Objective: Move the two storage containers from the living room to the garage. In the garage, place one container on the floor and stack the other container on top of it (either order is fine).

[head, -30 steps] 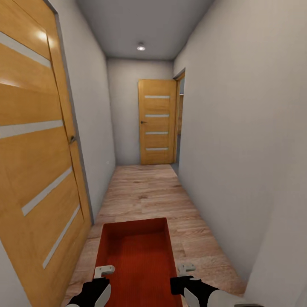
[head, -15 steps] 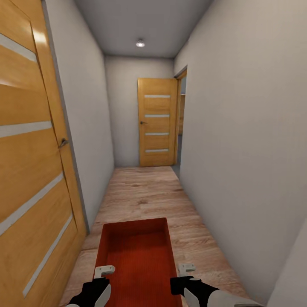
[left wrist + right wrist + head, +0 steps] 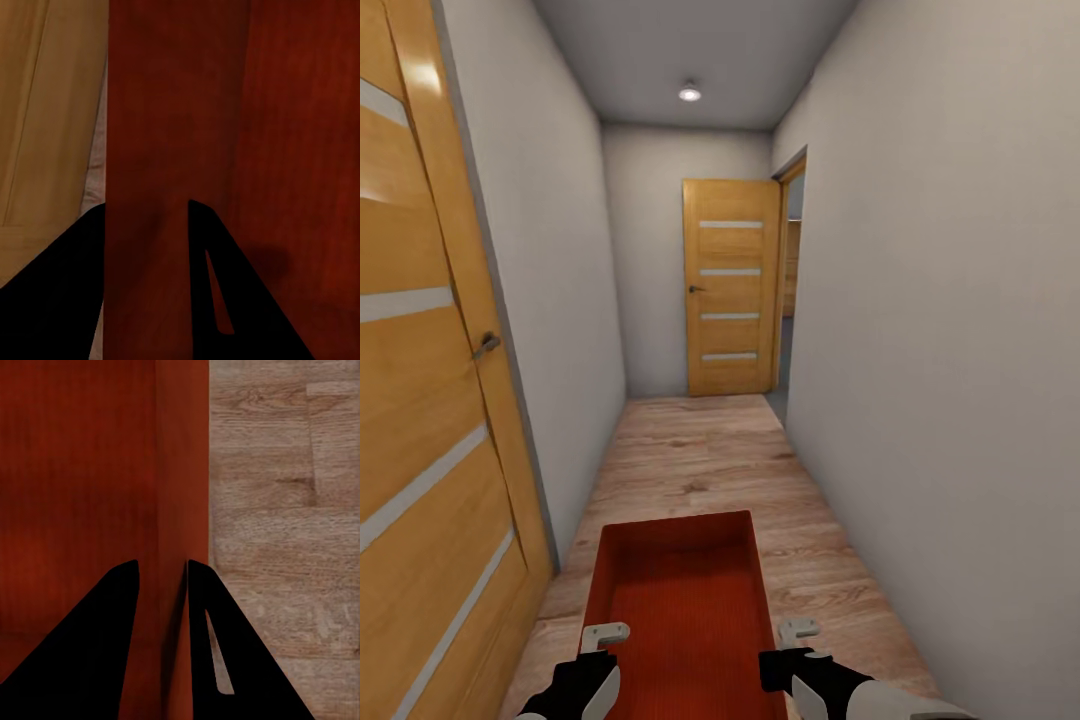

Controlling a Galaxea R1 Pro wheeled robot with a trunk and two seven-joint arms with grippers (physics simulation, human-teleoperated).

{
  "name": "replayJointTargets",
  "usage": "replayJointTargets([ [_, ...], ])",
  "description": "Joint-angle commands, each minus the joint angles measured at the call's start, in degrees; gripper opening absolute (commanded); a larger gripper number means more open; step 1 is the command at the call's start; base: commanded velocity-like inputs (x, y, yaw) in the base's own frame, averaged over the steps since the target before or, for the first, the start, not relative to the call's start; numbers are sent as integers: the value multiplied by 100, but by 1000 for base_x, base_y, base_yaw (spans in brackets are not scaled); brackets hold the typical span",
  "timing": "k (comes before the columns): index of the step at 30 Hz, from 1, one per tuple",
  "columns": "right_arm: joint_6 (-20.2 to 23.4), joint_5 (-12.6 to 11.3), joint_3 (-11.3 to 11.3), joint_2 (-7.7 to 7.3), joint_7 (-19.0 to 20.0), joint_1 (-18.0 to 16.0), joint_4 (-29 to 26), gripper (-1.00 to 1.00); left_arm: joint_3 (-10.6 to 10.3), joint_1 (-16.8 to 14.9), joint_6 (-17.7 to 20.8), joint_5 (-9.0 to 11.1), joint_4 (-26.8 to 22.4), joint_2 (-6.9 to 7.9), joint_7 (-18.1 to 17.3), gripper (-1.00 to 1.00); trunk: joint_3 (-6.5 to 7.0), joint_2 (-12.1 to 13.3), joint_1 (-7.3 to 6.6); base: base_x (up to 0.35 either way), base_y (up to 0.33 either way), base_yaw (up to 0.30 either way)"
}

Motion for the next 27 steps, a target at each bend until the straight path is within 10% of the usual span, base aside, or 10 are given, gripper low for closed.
replayJointTargets([
  [1, 11, 85, -90, 2, 85, -12, -392, -100, -119, 4, -3, 261, 5, 8, -150, -100, -7, -4, 3, 343, 85, 0],
  [27, 11, 85, -90, 2, 85, -12, -392, -100, -119, 4, -3, 261, 5, 8, -150, -100, -7, -4, 3, 343, 83, 0],
])
